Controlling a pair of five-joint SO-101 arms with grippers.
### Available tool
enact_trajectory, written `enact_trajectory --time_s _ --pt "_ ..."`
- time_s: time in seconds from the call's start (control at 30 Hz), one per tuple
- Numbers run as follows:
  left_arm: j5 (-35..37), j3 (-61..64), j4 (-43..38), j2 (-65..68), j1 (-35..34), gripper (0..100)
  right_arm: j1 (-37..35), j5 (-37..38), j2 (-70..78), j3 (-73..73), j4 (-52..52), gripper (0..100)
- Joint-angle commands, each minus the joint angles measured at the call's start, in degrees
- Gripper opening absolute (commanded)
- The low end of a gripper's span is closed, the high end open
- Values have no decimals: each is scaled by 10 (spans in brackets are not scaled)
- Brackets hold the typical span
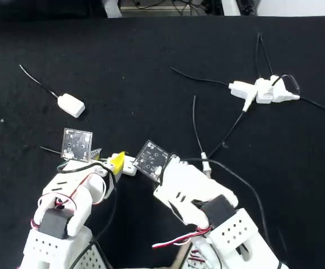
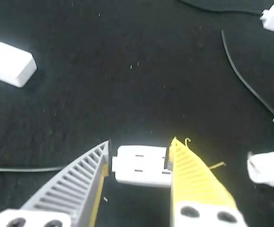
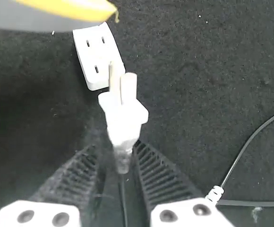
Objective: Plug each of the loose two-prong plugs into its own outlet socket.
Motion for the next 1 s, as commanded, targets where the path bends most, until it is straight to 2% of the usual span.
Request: enact_trajectory --time_s 0.0,0.1,0.3,0.6,0.83,0.97 --pt "-2 -3 -7 -4 8 206 11 5 50 -20 -29 11" --pt "-2 1 -15 -4 8 206 4 0 124 -45 -75 11" --pt "-1 20 -36 -4 8 206 -62 -19 264 -123 -107 11" --pt "-1 20 -34 -4 4 206 -3 -20 451 -137 -148 11" --pt "-1 20 -34 -4 5 206 -2 -29 482 -165 -146 15" --pt "-1 20 -34 -4 4 206 -28 -24 487 -174 -145 98"
